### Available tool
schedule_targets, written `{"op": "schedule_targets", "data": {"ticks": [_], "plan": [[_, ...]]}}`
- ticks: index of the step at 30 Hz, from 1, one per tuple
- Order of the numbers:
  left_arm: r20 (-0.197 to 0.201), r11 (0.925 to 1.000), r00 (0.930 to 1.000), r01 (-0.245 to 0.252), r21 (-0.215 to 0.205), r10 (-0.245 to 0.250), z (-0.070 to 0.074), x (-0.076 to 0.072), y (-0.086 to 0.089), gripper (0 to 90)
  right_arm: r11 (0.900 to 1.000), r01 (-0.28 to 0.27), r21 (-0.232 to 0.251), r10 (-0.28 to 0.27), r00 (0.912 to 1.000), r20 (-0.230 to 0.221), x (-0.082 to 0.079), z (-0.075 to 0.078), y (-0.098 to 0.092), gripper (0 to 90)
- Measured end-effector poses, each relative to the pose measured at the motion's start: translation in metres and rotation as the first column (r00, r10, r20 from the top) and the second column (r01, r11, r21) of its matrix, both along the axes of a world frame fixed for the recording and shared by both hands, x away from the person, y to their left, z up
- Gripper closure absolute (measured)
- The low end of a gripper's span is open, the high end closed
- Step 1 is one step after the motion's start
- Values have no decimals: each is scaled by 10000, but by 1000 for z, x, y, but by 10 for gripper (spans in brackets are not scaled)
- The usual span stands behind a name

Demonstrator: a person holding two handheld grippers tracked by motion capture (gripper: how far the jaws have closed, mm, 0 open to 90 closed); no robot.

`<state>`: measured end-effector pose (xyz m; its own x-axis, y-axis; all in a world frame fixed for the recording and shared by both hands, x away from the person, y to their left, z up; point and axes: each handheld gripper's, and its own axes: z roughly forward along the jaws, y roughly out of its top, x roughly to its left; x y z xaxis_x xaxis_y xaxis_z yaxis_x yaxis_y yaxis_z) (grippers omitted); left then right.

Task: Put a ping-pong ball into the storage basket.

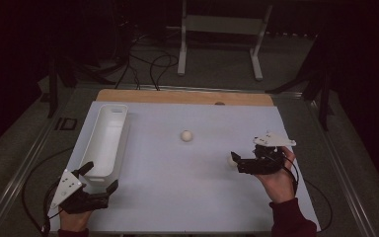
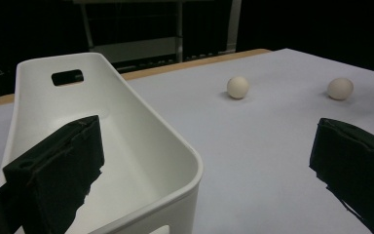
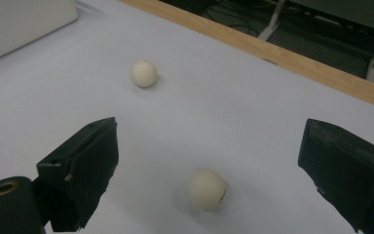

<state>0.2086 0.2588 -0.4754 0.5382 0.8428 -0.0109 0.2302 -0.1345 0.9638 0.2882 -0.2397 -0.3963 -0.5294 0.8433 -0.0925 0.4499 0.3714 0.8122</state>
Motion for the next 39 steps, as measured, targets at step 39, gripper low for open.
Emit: {"op": "schedule_targets", "data": {"ticks": [39], "plan": [[-54,10000,10000,39,22,-39,-1,0,-2,0,9980,-248,-586,201,9966,-796,28,-6,3,72]]}}
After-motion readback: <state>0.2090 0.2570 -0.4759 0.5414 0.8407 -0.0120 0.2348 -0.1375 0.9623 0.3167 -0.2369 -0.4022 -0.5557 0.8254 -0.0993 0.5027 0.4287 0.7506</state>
